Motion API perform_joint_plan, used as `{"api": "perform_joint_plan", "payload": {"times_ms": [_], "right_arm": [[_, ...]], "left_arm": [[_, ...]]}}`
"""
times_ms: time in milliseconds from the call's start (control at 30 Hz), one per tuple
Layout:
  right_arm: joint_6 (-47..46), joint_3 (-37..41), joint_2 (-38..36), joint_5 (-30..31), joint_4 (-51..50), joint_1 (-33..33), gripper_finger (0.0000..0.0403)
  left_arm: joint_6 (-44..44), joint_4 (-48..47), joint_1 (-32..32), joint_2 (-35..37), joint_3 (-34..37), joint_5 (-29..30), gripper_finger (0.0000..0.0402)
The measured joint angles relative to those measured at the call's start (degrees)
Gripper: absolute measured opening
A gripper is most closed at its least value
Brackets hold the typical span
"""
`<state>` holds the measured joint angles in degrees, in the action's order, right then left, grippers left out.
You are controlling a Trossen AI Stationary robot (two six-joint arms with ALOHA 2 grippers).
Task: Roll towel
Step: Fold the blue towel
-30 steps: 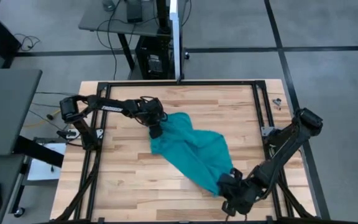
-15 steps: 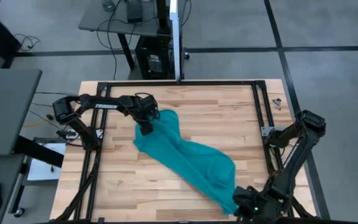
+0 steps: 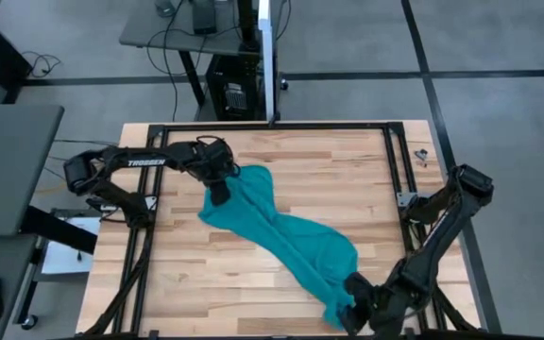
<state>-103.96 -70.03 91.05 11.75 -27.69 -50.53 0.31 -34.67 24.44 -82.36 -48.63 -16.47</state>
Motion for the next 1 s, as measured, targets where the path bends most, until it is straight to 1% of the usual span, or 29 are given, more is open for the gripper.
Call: {"api": "perform_joint_plan", "payload": {"times_ms": [67,100,167,233,267,333,433,500,600,667,767,900,1000], "right_arm": [[3.8,-0.1,-1.0,0.0,-4.5,2.6,0.0169],[4.5,-0.1,-1.3,0.0,-8.4,4.1,0.0181],[5.9,0.0,-1.4,0.1,-16.8,7.3,0.0200],[9.4,0.0,-1.4,0.1,-24.6,10.5,0.0212],[12.3,0.3,-1.5,0.1,-27.4,12.1,0.0216],[18.7,2.3,-1.6,0.1,-28.8,15.2,0.0218],[26.9,7.4,-1.6,-1.5,-24.4,19.8,0.0215],[31.4,12.3,-1.6,-3.9,-17.0,22.7,0.0212],[33.9,19.9,-1.6,-6.0,-6.8,26.7,0.0208],[34.0,22.9,-1.6,-6.1,-3.8,28.9,0.0208],[37.7,25.9,-1.6,-5.9,-1.2,30.5,0.0208],[43.4,27.6,-1.8,-5.9,-0.5,31.1,0.0208],[46.7,28.6,-1.8,-5.5,-2.3,31.0,0.0207]], "left_arm": [[-3.0,3.2,-1.8,0.0,0.0,-5.1,0.0001],[-4.9,5.3,-3.0,-0.2,0.0,-6.5,0.0001],[-8.4,10.2,-6.3,-0.8,0.1,-6.9,0.0001],[-11.3,15.6,-10.0,-2.0,0.5,-7.1,0.0001],[-13.0,18.3,-11.9,-2.8,0.8,-7.2,0.0001],[-16.9,23.3,-15.5,-4.8,0.9,-6.2,0.0001],[-22.4,26.0,-20.1,-8.1,0.8,-2.0,0.0001],[-26.6,27.7,-22.9,-10.5,0.8,0.5,0.0001],[-32.0,29.6,-26.5,-13.9,0.8,4.6,0.0001],[-36.3,30.2,-28.7,-15.7,0.8,6.7,0.0001],[-40.9,31.7,-32.0,-18.2,0.6,9.9,0.0001],[-45.0,32.6,-35.6,-21.4,0.4,16.7,0.0001],[-48.6,33.4,-37.1,-23.0,0.3,18.2,0.0001]]}}
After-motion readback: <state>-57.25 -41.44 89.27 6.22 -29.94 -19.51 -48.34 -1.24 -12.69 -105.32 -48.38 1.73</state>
